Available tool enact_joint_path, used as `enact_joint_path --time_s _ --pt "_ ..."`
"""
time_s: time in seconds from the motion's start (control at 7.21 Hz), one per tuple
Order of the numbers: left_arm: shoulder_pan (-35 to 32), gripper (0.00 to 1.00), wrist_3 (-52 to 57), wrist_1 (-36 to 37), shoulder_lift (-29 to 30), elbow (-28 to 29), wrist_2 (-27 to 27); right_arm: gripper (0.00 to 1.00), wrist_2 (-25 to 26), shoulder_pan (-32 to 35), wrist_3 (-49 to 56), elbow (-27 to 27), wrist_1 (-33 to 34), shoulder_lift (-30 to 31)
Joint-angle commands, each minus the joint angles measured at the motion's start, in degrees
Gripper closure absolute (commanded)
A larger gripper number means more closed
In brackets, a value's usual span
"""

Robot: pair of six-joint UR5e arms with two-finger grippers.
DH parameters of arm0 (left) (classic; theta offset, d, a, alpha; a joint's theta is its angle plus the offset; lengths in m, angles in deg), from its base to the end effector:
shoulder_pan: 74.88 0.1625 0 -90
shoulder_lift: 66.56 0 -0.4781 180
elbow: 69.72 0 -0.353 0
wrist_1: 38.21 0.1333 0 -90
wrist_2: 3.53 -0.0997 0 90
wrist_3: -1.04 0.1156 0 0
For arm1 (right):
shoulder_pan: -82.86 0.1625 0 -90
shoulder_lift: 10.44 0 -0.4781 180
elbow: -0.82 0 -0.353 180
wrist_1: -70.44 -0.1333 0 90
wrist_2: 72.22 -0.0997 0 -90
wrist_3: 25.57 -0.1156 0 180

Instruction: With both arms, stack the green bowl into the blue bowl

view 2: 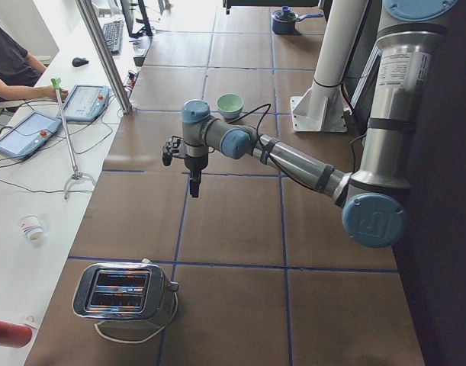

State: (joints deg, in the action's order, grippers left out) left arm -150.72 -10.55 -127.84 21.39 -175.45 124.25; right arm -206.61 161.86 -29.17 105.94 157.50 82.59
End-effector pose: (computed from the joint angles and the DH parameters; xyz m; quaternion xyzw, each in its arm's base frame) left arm 0.0480 -0.4457 0.6228 0.0352 0.3379 0.0586 0.9387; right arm -0.0320 -0.4396 0.6199 0.0725 -0.3869 -0.1085 0.9128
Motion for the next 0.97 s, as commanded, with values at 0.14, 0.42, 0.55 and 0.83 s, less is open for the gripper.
enact_joint_path --time_s 0.14,0.42,0.55,0.83 --pt "-8.2 0.00 13.6 0.2 -2.9 10.0 2.3 0.00 -1.1 1.4 -0.1 0.8 0.0 1.0" --pt "-11.8 0.00 13.4 0.0 -2.4 16.1 10.4 0.00 -1.1 2.2 -0.1 -0.3 0.5 2.1" --pt "-13.1 0.00 13.0 0.4 -2.3 15.9 11.3 0.00 -1.1 3.4 -0.1 -0.3 0.5 3.0" --pt "-13.5 0.00 12.6 0.4 -0.9 15.6 10.6 0.00 -1.4 6.3 0.0 -0.3 0.4 5.1"
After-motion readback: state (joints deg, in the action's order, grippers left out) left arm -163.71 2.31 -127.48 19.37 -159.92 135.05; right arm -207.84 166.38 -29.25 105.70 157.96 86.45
